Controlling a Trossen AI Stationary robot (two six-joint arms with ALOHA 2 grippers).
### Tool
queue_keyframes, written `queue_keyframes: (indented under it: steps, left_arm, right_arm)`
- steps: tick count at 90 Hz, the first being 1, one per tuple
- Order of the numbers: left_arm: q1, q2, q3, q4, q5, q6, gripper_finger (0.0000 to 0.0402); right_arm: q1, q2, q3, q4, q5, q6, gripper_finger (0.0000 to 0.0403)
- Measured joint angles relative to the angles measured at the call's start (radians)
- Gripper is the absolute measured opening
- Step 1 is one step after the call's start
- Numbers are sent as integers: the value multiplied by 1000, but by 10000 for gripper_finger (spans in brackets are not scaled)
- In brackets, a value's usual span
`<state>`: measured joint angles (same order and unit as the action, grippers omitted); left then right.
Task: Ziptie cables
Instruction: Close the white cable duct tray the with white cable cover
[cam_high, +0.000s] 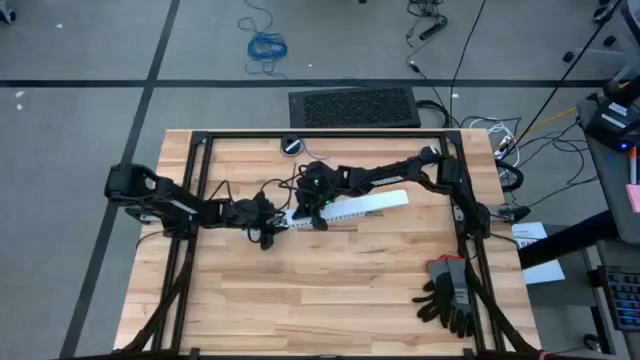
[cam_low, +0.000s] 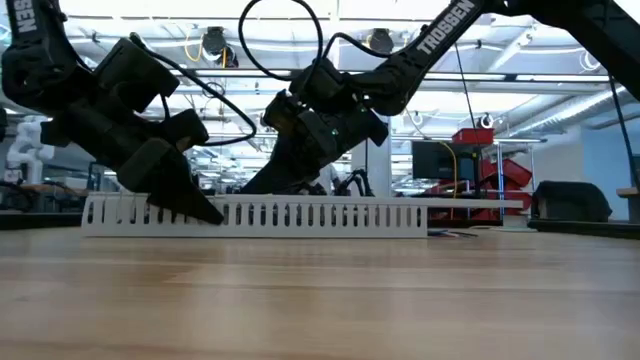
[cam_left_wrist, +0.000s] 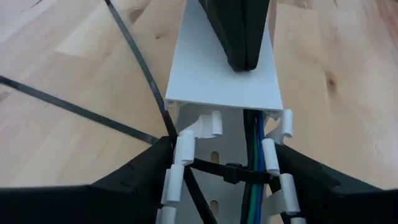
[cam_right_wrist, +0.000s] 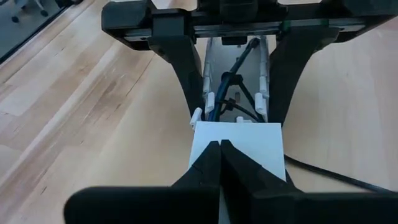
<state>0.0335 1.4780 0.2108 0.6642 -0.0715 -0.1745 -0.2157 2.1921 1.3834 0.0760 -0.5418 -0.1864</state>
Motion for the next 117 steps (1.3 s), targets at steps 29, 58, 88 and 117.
queue_keyframes:
  steps: [29, 58, 88, 117]
  left_arm:
    - [-1, 0, 0, -7, 75, -12, 266]
    - [-2, 1, 1, -6, 52, -33, 268]
    - [-3, 2, 5, -2, 21, -53, 227]
    - [-3, 2, 6, 1, 10, -58, 223]
  right_arm:
    - [3, -44, 1, -142, -9, -46, 0]
    - [3, -45, 0, -183, -15, -68, 0]
    - [26, -43, -2, -92, 5, -60, 0]
    - [27, -42, -2, -66, 20, -49, 0]
